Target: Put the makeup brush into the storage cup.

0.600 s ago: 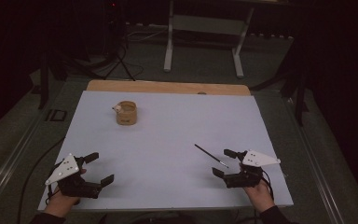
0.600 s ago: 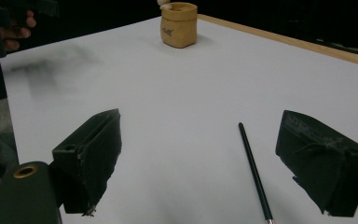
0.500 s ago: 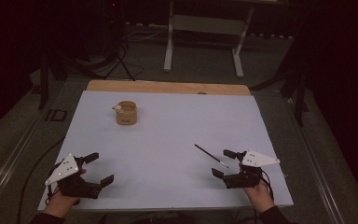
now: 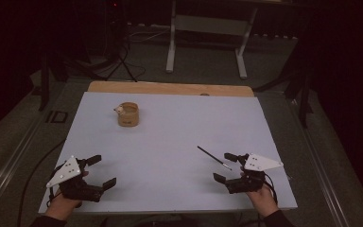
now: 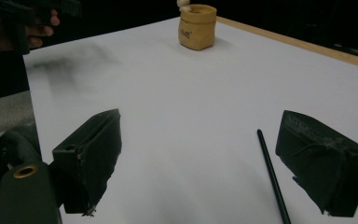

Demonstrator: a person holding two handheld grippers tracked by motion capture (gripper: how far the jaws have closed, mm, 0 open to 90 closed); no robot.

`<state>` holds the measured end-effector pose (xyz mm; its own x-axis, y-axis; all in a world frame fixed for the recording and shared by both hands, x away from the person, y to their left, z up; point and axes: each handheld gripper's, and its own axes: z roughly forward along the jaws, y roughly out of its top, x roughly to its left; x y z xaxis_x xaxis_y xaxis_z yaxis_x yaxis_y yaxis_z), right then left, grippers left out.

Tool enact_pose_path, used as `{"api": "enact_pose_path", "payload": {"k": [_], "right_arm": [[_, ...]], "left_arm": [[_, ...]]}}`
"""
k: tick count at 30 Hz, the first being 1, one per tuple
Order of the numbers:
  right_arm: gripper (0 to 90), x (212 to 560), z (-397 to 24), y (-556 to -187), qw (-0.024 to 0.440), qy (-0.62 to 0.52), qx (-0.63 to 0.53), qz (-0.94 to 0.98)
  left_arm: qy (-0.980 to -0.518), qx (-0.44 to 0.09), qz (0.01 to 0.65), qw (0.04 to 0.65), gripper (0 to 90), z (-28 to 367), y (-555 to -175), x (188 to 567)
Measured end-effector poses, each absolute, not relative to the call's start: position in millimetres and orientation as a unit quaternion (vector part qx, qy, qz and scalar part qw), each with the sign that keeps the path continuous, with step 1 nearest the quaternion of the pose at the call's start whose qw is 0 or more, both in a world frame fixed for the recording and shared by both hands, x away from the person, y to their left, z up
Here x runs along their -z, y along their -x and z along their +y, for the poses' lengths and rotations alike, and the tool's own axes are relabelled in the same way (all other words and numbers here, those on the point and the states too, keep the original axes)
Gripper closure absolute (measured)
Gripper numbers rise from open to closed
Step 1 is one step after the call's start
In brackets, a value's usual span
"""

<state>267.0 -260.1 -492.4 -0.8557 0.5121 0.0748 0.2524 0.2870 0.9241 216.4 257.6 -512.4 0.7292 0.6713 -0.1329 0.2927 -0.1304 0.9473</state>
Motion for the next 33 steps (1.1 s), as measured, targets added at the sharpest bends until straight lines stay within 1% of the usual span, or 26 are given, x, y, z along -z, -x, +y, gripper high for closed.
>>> {"api": "enact_pose_path", "payload": {"k": [5,9,13,20,22,24,27,29,33], "right_arm": [[14.1,479.4,-258.7,-262.6,0.109,-0.239,-0.556,0.788],[13.7,467.1,-257.6,-260.0,0.119,-0.239,-0.553,0.789],[13.3,457.9,-259.0,-263.7,0.111,-0.247,-0.547,0.792],[11.3,449.9,-257.5,-285.1,0.121,-0.25,-0.536,0.797],[10.7,449.7,-257.0,-293.4,0.115,-0.256,-0.532,0.799],[10.7,450.0,-255.8,-299.3,0.124,-0.266,-0.523,0.8],[10.7,450.5,-255.6,-304.1,0.119,-0.264,-0.516,0.806],[10.7,452.4,-254.1,-311.6,0.129,-0.263,-0.495,0.818],[13.1,454.8,-253.8,-323.0,0.116,-0.274,-0.479,0.826]], "left_arm": [[-0.736,-0.166,0.326,0.57,0.0,257.1,-216.1,512.1],[-0.734,-0.165,0.327,0.572,0.0,257.5,-216.7,512.2],[-0.737,-0.162,0.326,0.57,0.0,256.8,-216.5,512.3],[-0.736,-0.16,0.326,0.571,0.0,256.1,-216.6,511.3],[-0.736,-0.159,0.325,0.572,0.0,256.0,-216.7,511.3],[-0.735,-0.158,0.327,0.572,0.0,256.1,-216.9,511.4],[-0.734,-0.155,0.329,0.573,0.0,256.8,-217.3,511.6],[-0.733,-0.156,0.33,0.574,0.0,256.8,-217.2,511.4],[-0.734,-0.153,0.328,0.574,0.0,256.5,-217.5,511.5]]}}
